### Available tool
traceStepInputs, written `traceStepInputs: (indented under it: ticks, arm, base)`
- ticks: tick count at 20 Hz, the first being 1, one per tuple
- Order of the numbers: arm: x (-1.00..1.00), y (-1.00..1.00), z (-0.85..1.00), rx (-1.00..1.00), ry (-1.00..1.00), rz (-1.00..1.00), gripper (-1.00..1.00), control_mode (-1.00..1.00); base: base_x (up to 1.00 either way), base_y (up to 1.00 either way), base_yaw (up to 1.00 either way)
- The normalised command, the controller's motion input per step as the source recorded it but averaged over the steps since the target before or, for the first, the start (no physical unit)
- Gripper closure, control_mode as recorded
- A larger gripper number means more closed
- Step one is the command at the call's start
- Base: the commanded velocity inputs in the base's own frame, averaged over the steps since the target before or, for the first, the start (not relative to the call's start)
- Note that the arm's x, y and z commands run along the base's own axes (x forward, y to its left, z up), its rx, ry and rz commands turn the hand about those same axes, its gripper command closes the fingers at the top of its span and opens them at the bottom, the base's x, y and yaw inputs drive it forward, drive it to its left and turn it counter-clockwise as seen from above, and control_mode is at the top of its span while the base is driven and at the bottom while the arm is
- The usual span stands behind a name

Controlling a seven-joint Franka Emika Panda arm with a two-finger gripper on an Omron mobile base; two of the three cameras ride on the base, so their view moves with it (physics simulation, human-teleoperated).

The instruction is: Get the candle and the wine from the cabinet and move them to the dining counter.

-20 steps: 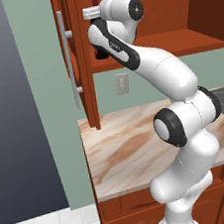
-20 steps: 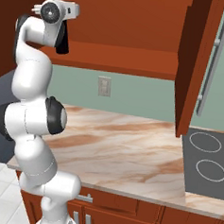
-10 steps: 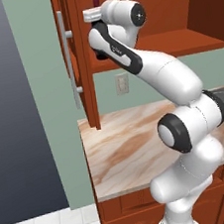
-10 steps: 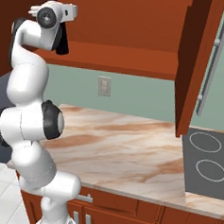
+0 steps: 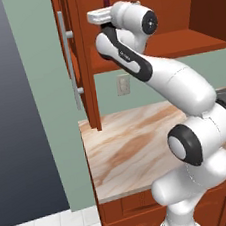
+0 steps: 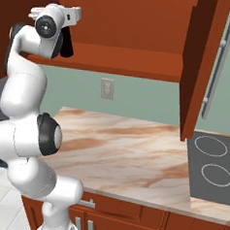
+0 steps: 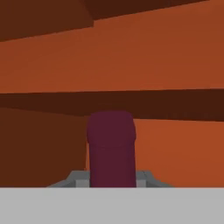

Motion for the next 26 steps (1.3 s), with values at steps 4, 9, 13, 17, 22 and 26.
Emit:
traceStepInputs:
  ticks: [4,9,13,17,22,26]
  arm:
    - [-0.49,-0.44,0.22,0.0,0.03,-0.02,1.0,-1.0]
    - [-0.68,-0.42,0.17,0.0,0.08,-0.01,1.0,-1.0]
    - [-0.87,-0.38,0.01,0.0,0.08,0.0,1.0,-1.0]
    - [-0.94,-0.37,0.0,0.0,0.07,0.0,1.0,-1.0]
    - [-0.99,-0.25,0.0,0.01,0.1,0.0,1.0,-1.0]
    - [-0.92,-0.23,0.0,0.04,0.16,0.0,1.0,-1.0]
  base:
    - [0.0,0.0,0.0]
    - [0.0,0.0,0.0]
    - [0.0,0.0,0.0]
    - [0.0,0.0,0.0]
    - [0.0,0.0,0.0]
    - [0.0,0.0,0.0]
